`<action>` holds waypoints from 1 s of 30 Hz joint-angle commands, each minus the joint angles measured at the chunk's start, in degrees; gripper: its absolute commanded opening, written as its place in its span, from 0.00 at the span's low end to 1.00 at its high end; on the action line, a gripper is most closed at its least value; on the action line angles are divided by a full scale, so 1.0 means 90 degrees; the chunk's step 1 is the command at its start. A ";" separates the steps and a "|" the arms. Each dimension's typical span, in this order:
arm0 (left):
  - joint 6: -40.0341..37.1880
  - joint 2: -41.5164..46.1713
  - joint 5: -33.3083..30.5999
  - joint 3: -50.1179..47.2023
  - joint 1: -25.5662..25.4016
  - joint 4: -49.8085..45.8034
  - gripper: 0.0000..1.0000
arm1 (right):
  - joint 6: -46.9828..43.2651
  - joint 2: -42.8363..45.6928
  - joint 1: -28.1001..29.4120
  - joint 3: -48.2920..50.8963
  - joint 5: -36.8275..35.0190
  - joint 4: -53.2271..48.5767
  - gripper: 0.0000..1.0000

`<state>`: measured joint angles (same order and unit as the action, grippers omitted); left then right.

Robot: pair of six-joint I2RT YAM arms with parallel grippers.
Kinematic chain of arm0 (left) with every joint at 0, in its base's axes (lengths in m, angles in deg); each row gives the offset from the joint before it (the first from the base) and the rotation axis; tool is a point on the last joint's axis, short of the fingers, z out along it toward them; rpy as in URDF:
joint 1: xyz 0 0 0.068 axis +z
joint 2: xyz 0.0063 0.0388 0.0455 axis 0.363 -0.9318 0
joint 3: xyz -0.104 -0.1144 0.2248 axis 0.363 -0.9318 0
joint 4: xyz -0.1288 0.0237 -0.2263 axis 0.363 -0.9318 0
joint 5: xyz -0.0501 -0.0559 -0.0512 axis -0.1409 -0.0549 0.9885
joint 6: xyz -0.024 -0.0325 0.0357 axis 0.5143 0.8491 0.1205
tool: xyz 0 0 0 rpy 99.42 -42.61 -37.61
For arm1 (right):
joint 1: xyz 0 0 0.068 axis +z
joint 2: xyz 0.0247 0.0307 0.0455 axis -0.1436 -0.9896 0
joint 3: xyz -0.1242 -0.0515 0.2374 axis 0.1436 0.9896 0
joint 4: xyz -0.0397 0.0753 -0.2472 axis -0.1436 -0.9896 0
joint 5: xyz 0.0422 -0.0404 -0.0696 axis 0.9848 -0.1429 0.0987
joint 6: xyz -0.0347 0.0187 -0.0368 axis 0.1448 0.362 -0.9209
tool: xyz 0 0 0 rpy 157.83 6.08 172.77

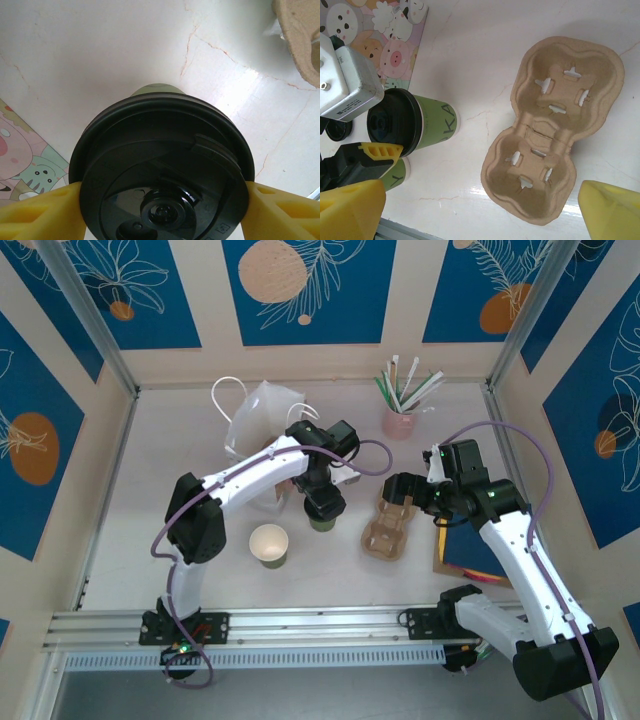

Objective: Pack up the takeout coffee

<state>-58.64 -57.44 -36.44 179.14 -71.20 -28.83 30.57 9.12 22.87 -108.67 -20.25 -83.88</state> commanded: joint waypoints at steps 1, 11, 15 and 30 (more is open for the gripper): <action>-0.0013 -0.0208 -0.0159 0.0035 -0.0050 -0.0350 0.72 | -0.0006 0.0071 -0.0021 -0.0008 0.0215 -0.0010 0.99; -0.0027 -0.0189 -0.0161 0.0025 -0.0060 -0.0370 0.66 | 0.0006 0.0098 -0.0015 0.0014 0.0198 -0.0011 0.99; 0.0002 -0.0155 -0.0170 0.0035 -0.0067 -0.0387 0.65 | 0.0007 0.0098 -0.0005 0.0024 0.0196 -0.0015 0.99; 0.1448 -0.0136 -0.0212 0.0267 -0.0071 -0.0614 0.64 | 0.0033 0.0098 -0.0006 0.0101 0.0243 0.0077 0.99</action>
<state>-50.44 -57.51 -37.62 180.01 -71.35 -31.41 30.60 9.14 22.87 -108.45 -19.86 -83.77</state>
